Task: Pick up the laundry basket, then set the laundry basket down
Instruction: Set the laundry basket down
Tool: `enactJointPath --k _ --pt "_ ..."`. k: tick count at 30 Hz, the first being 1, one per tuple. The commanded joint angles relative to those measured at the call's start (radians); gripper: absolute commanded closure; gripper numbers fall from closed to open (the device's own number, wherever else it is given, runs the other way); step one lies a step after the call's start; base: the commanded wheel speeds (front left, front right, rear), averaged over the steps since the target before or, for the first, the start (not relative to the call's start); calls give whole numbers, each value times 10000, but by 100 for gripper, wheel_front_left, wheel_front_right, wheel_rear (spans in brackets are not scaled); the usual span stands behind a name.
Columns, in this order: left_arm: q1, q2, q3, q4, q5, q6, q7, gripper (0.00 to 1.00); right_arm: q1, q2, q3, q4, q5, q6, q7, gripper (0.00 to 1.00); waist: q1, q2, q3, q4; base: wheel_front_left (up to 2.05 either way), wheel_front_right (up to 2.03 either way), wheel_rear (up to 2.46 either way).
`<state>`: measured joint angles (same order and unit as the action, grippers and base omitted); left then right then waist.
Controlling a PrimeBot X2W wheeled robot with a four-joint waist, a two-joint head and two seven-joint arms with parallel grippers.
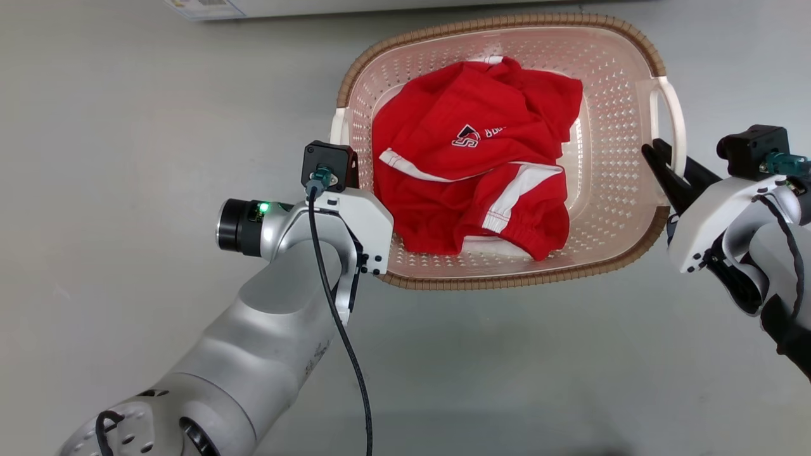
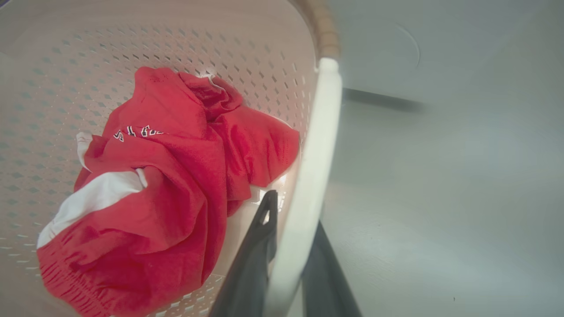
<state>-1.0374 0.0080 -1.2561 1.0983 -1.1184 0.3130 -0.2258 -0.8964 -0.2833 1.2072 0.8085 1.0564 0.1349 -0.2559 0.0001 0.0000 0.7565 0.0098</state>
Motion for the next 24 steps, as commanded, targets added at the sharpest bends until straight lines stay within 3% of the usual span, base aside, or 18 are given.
enactJointPath --k 1,11,24 --pt "-247 423 77 11 226 194 -239 100 319 -634 -86 71 -271 -42 -56 100 -1 0 330 45 0 0 0" --pt "-633 423 780 -631 1316 580 -356 100 1041 -630 -1829 -742 -2277 -42 -58 100 -1 0 1134 116 0 0 0" --pt "-197 423 1819 -974 2266 493 -359 100 1393 -705 -2638 -957 -2881 -42 -58 100 -1 0 1490 168 0 0 0"
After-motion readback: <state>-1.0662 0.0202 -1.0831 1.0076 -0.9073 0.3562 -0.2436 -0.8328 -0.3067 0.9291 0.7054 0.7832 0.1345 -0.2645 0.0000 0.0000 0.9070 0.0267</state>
